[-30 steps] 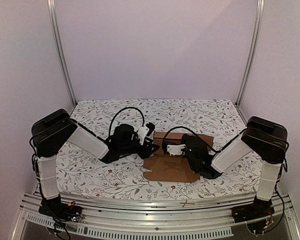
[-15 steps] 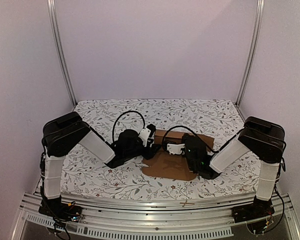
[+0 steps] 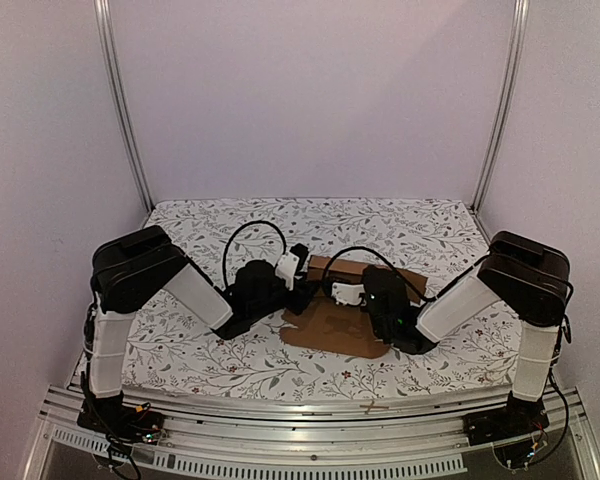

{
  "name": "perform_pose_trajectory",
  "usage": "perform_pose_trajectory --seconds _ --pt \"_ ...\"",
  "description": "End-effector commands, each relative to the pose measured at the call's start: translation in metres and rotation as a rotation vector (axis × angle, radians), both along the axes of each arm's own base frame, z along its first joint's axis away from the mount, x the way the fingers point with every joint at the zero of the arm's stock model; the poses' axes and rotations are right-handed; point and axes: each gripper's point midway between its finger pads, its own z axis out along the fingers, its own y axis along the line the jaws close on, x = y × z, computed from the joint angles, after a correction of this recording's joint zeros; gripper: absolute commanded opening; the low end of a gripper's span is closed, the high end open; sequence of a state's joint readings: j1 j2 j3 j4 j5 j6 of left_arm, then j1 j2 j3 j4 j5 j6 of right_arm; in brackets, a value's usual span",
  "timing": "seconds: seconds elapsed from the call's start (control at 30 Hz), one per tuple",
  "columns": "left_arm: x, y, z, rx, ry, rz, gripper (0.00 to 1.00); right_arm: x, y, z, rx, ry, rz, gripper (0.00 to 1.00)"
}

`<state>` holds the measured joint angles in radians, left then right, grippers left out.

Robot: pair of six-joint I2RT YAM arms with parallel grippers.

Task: Fold the paper box

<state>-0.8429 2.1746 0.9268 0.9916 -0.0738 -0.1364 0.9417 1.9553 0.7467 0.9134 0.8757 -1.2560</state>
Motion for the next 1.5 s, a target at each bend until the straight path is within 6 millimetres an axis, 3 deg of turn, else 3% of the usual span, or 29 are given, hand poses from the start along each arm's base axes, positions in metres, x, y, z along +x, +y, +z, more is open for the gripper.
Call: perform_pose_trajectory --seconds 0.0,0.13,0.3,0.47,0.63,0.87,0.97,1.13,1.23,1.3,1.47 --pt "0.009 -0.006 0.008 -0.032 -0.035 0.034 0.49 -0.007 0.009 -0.009 -0.005 0.063 0.035 0.00" --pt "0.014 -0.009 0.004 -0.010 -0.014 0.045 0.48 -0.008 0.010 -0.014 -0.004 0.089 0.044 0.00" --pt "0.014 -0.009 0.004 -0.006 -0.016 0.056 0.28 -0.009 0.009 -0.015 0.001 0.109 0.041 0.00" --pt "0.010 -0.007 0.005 -0.009 -0.033 0.067 0.23 -0.010 0.009 -0.014 -0.001 0.123 0.032 0.00" --pt "0.005 -0.003 0.006 -0.013 -0.040 0.081 0.20 -0.024 0.012 -0.010 -0.020 0.206 0.030 0.11" --pt "0.000 0.006 0.005 -0.007 -0.041 0.095 0.18 -0.059 0.020 0.011 0.097 0.557 0.045 0.46" --pt "-0.004 0.009 0.005 -0.007 -0.048 0.089 0.17 -0.083 0.025 0.015 0.111 0.735 0.082 0.53" --pt "-0.010 0.009 0.007 -0.003 -0.055 0.061 0.17 -0.116 0.033 0.041 0.256 1.014 0.135 0.57" --pt "-0.013 0.009 0.009 0.002 -0.057 0.043 0.16 -0.116 0.045 0.070 0.417 1.138 0.174 0.58" --pt "-0.015 0.008 0.011 0.005 -0.060 0.027 0.16 -0.102 0.046 0.082 0.486 1.147 0.156 0.60" --pt "-0.023 0.006 0.013 0.011 -0.060 -0.018 0.15 -0.058 0.055 0.090 0.710 1.264 0.091 0.60"
